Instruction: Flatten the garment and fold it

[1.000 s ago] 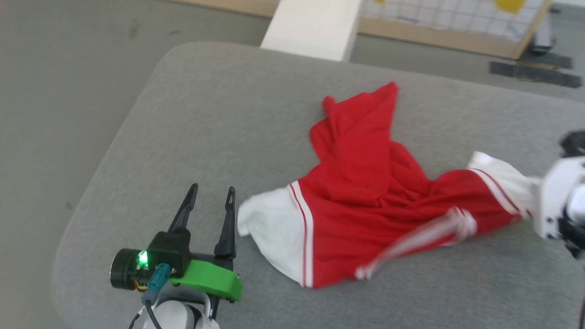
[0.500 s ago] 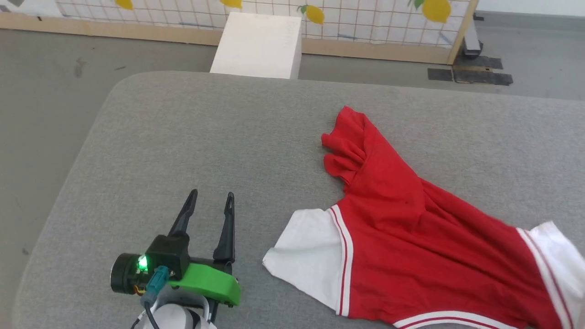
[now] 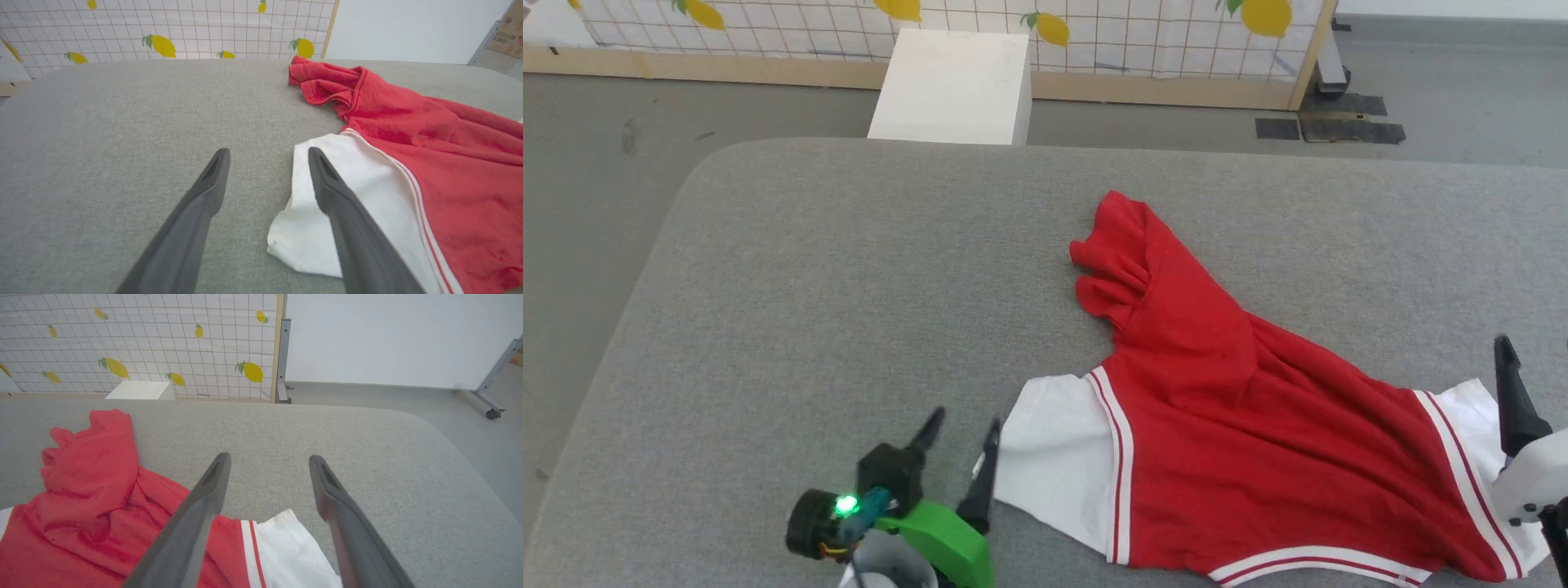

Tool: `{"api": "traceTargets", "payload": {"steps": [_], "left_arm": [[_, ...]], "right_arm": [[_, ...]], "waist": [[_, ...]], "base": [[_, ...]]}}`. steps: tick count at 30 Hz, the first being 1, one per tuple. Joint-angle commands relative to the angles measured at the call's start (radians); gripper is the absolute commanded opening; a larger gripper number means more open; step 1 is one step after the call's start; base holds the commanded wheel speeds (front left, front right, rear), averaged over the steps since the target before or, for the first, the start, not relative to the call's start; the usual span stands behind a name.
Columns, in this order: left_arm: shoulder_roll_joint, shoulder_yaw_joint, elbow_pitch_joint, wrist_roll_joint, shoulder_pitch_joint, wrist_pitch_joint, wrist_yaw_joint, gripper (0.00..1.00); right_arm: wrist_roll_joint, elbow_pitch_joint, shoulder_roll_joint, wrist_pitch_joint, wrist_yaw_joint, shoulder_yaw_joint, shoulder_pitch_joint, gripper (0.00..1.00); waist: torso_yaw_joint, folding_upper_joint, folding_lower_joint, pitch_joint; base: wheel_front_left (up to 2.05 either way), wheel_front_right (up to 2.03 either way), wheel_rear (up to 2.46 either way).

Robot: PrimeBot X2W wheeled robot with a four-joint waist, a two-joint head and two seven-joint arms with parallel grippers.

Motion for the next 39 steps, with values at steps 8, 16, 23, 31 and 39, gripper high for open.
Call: {"api": "traceTargets", "payload": {"steps": [8,16,23,31,39], "left_arm": [[0.037,-0.060,-0.059,-0.005,-0.019,0.462,0.008,1.00],[0.099,-0.068,-0.142,0.056,-0.037,0.710,0.064,1.00],[0.097,-0.077,-0.148,-0.005,-0.039,0.776,0.026,1.00],[0.104,-0.067,-0.123,-0.066,-0.027,0.806,0.016,0.00],[0.131,0.036,-0.192,-0.070,-0.013,0.664,0.102,0.00]], "right_arm": [[-0.034,-0.008,0.070,-0.286,-0.002,0.043,0.055,1.00],[-0.047,0.024,0.103,-0.311,-0.002,0.069,0.045,1.00],[-0.052,0.057,0.112,-0.320,-0.002,0.064,0.025,1.00],[-0.069,0.102,0.118,-0.318,-0.002,0.054,0.018,1.00],[-0.042,0.115,0.068,-0.178,-0.002,0.081,0.051,1.00]], "waist": [[-0.038,-0.0001,0.0000,0.022],[-0.069,-0.0001,0.0000,0.052],[-0.084,-0.0001,0.0000,0.083],[-0.084,-0.0001,0.0000,0.081],[-0.061,-0.0001,0.0000,0.025]], "base": [[0.00,0.00,0.00],[0.00,0.00,0.00],[0.00,0.00,0.00],[0.00,0.00,0.00],[0.00,0.00,0.00]]}}
